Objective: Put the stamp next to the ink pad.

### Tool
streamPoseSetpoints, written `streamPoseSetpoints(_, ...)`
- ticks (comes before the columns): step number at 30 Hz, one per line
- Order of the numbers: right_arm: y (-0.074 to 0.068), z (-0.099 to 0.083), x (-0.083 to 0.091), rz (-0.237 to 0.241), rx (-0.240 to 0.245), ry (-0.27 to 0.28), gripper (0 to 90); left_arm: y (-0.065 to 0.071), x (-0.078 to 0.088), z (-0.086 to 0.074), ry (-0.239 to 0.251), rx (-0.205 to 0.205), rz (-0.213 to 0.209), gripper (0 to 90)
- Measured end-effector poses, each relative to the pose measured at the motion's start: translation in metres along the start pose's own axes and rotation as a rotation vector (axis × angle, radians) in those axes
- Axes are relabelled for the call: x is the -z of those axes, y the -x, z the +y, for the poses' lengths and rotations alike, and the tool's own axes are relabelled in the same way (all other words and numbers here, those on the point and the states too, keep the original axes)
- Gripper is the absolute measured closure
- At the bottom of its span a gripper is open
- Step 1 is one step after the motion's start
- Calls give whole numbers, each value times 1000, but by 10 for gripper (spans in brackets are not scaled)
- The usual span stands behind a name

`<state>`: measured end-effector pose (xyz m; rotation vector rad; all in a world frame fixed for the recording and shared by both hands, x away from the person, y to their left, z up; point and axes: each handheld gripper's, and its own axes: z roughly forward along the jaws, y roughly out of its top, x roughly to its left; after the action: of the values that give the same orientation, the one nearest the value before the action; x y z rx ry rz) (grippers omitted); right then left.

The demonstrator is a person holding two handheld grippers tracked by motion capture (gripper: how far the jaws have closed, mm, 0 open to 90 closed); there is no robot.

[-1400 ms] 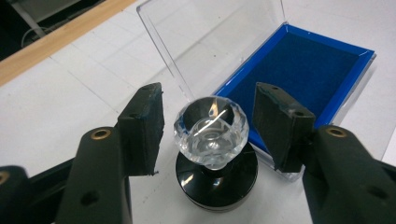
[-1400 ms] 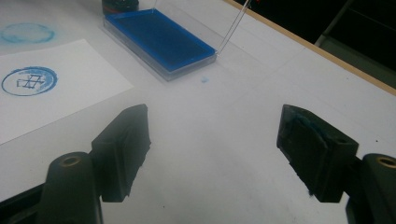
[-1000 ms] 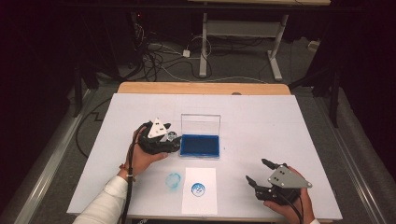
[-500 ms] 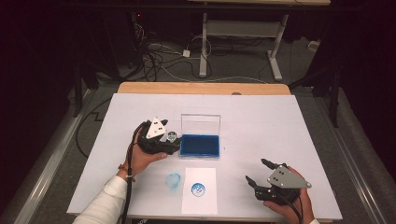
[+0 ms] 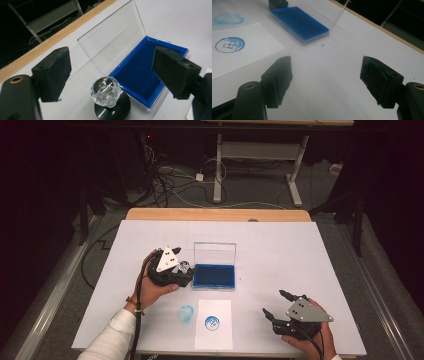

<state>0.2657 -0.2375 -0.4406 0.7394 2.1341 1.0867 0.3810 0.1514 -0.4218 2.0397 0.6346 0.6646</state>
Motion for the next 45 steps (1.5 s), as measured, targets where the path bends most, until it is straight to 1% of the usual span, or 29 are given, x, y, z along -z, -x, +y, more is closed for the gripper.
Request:
streamPoseSetpoints(4, 0, 0, 0, 0, 1, -1, 260, 4, 3, 3, 6, -17, -1, 155)
streamPoseSetpoints(6, -1, 0, 0, 0, 0, 0, 260, 6, 5, 4, 14, -20, -3, 155)
streamPoseSetpoints(9, -2, 1, 0, 1, 2, 3, 260, 9, 10, 7, 26, -17, -17, 155)
streamPoseSetpoints(12, -2, 1, 0, -1, 1, 6, 260, 14, 15, 11, 35, -35, -19, 155)
streamPoseSetpoints(15, -1, 1, 0, 7, -3, 8, 260, 17, 18, 14, 45, -45, -29, 155)
streamPoseSetpoints(18, -1, 1, 1, 2, -9, 10, 260, 21, 23, 17, 55, -57, -37, 155)
streamPoseSetpoints(19, -1, 1, 1, -1, -8, 9, 260, 22, 24, 18, 55, -44, -54, 155)
streamPoseSetpoints(20, -1, 1, 1, -3, -4, 9, 260, 23, 24, 18, 58, -40, -59, 155)
streamPoseSetpoints(21, -1, 1, 1, -4, -5, 8, 260, 23, 26, 18, 57, -43, -55, 155)
streamPoseSetpoints(22, -1, 1, 1, -6, -9, 6, 260, 24, 27, 19, 64, -56, -49, 155)
streamPoseSetpoints(24, -1, 1, 1, -6, -7, 6, 260, 25, 29, 19, 64, -50, -63, 155)
streamPoseSetpoints(29, -2, 2, 2, -11, -2, 8, 260, 31, 33, 19, 57, -77, -62, 155)
streamPoseSetpoints(31, -2, 2, 2, -17, 1, 7, 260, 34, 34, 19, 49, -91, -49, 155)
streamPoseSetpoints(32, -2, 2, 3, -16, 0, 8, 260, 34, 34, 19, 45, -94, -53, 155)
streamPoseSetpoints(35, -2, 3, 2, -19, 1, 6, 260, 37, 35, 16, 47, -112, -56, 155)
streamPoseSetpoints(37, -3, 3, 2, -20, 2, 1, 262, 39, 36, 14, 49, -120, -67, 155)
streamPoseSetpoints(41, -3, 3, 2, -25, 9, 0, 262, 41, 41, 13, 59, -132, -63, 155)
streamPoseSetpoints(45, -3, 3, 3, -25, 8, -2, 265, 43, 46, 11, 59, -148, -59, 155)
